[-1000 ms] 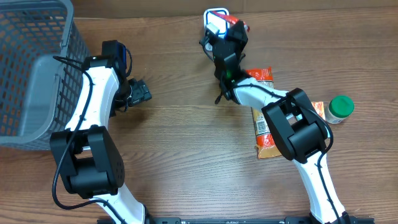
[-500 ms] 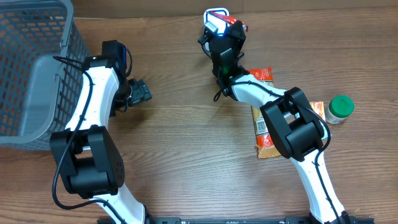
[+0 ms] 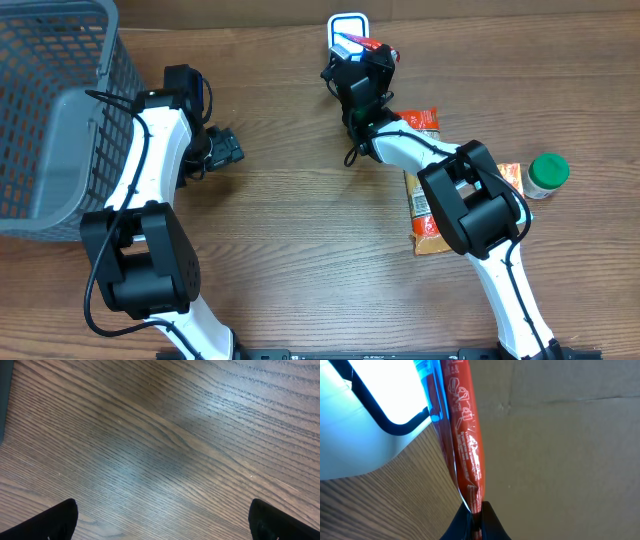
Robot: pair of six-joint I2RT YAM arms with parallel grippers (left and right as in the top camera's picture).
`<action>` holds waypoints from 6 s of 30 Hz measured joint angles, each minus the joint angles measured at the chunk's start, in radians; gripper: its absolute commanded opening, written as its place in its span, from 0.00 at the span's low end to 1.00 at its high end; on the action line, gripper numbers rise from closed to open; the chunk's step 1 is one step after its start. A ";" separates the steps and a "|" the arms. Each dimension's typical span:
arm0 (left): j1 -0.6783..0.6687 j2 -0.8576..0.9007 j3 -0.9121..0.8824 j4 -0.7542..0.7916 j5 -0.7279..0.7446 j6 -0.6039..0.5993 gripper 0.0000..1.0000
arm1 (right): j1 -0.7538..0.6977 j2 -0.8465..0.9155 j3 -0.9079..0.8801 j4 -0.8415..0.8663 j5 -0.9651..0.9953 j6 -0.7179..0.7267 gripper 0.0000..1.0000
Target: Scan the item barcode
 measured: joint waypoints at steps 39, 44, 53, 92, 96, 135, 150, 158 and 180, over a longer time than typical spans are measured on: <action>-0.002 0.000 0.000 0.000 0.000 0.000 1.00 | -0.207 -0.624 -0.092 -1.519 -0.702 1.367 0.03; -0.002 0.000 0.000 0.000 0.000 0.000 1.00 | -0.221 -0.622 -0.211 -1.482 -0.827 1.405 0.03; -0.002 0.000 0.000 0.000 0.000 0.000 1.00 | -0.221 -0.620 -0.372 -1.376 -0.887 1.455 0.03; -0.002 0.000 0.000 0.000 0.000 0.000 1.00 | -0.224 -0.818 -0.422 -1.362 -0.893 1.574 1.00; -0.002 0.000 0.000 0.000 0.000 0.000 1.00 | -0.224 -0.818 -0.422 -1.362 -0.894 1.575 1.00; -0.008 0.000 0.000 0.000 0.000 0.000 1.00 | -0.224 -0.818 -0.422 -1.363 -0.893 1.579 1.00; -0.172 -0.449 -0.001 0.003 0.001 0.000 1.00 | -0.224 -0.818 -0.422 -1.362 -0.893 1.579 1.00; -0.171 -0.811 -0.001 0.002 0.000 0.000 1.00 | -0.224 -0.818 -0.422 -1.362 -0.893 1.578 1.00; -0.171 -1.131 -0.128 -0.045 0.000 0.000 1.00 | -0.224 -0.818 -0.422 -1.363 -0.893 1.579 1.00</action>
